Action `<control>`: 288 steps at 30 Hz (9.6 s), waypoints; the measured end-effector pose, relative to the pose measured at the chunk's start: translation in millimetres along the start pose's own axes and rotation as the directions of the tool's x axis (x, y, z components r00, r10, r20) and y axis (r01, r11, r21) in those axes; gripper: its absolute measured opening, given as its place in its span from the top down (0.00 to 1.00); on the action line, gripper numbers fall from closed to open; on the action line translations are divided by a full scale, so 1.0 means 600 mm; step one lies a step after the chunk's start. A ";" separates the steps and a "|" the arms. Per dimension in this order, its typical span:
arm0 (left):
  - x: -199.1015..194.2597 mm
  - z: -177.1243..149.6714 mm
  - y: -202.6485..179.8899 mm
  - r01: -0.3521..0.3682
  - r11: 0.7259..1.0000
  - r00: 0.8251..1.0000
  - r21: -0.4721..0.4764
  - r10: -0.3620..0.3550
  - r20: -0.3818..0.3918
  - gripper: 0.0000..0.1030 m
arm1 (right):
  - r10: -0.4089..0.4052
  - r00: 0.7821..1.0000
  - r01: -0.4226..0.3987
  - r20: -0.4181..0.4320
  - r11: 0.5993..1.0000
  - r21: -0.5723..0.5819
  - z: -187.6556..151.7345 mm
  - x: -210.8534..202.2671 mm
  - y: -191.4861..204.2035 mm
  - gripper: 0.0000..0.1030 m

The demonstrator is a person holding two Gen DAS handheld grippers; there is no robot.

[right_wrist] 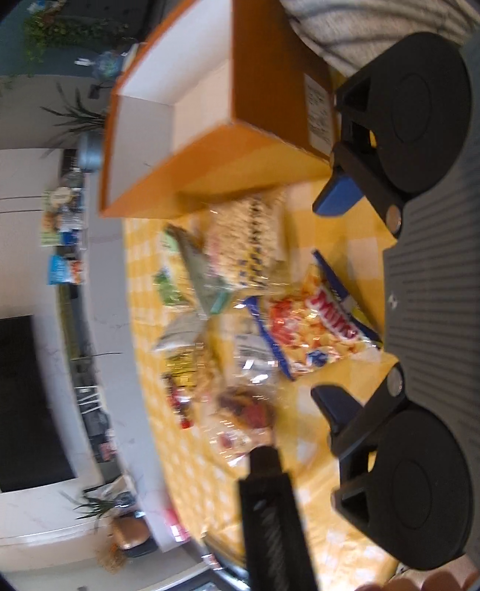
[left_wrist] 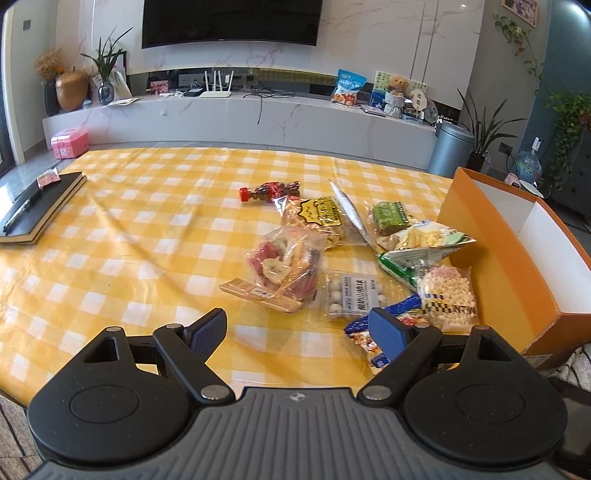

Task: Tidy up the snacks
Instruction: 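Move the right gripper onto the red-and-white Mimi chip bag and close it, then grasp the clear MILENI peanut bag with the left gripper while the right lifts the Mimi bag, then carry the peanut bag in the left gripper over the orange box while the right carries the Mimi bag there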

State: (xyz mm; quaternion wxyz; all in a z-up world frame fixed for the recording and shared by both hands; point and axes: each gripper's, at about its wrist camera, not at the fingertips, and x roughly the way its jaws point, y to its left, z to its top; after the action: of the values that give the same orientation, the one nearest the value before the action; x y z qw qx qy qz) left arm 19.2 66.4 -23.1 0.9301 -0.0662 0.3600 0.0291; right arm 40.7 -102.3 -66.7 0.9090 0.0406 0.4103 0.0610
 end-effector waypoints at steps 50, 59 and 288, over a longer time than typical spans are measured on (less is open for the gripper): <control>0.039 -0.007 0.012 -0.045 0.999 0.998 0.017 0.046 -0.049 0.02 | -0.036 0.996 0.032 -0.085 0.998 -0.047 -0.005 0.054 -0.032 0.61; 0.045 -0.010 0.010 -0.073 0.997 0.996 0.032 0.074 -0.046 0.02 | 0.046 0.995 -0.043 -0.086 0.998 0.034 0.004 0.045 -0.068 0.45; 0.152 0.132 -0.321 0.600 0.778 0.782 0.183 -0.522 -0.341 0.09 | 0.105 0.819 -0.410 0.564 0.795 0.448 -0.010 -0.150 -0.403 0.61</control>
State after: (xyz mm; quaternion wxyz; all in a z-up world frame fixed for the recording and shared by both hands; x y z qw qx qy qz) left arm 159.1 -112.0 -7.0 0.8368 -0.0416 0.4473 -0.3129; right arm -4.0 -354.4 -33.9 0.9152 0.3725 0.1436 0.0555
